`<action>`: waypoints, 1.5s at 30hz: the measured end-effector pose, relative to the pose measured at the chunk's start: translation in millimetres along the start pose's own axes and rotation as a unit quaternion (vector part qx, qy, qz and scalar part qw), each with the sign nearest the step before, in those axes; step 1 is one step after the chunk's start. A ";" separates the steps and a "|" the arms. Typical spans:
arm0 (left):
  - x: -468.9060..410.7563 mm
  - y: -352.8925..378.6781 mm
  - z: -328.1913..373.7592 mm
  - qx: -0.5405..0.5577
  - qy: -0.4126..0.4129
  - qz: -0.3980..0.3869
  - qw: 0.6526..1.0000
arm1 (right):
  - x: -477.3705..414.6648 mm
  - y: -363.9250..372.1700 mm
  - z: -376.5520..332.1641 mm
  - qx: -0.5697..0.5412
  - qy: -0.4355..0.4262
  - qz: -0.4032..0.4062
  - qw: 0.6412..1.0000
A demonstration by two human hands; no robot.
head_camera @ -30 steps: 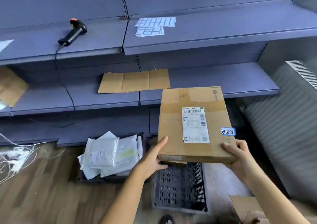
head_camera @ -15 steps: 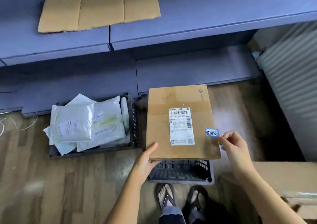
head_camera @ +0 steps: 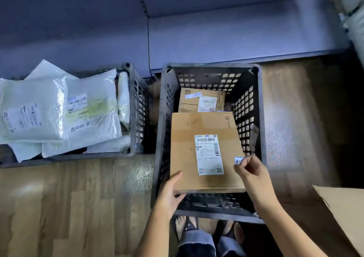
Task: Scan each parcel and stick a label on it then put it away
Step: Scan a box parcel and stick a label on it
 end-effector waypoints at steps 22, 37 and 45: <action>-131.6 -8.1 -35.9 0.058 0.046 0.137 0.988 | -73.9 99.6 143.8 0.438 0.035 -0.284 0.852; -152.4 30.6 -31.4 -0.756 0.150 0.055 0.635 | -79.0 131.5 188.9 0.568 0.005 -0.299 0.767; -118.6 44.8 -7.6 -0.709 0.120 0.035 0.694 | -80.9 119.6 166.1 0.566 0.004 -0.327 0.757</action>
Point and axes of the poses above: each hand's wrist, its own x-axis away from the middle knuckle, its own y-axis out of the palm, z = x × y, the point moved 4 cm from there along -x, towards the middle knuckle, and after that the axes turned 1 degree about y, right-handed, at the moved point
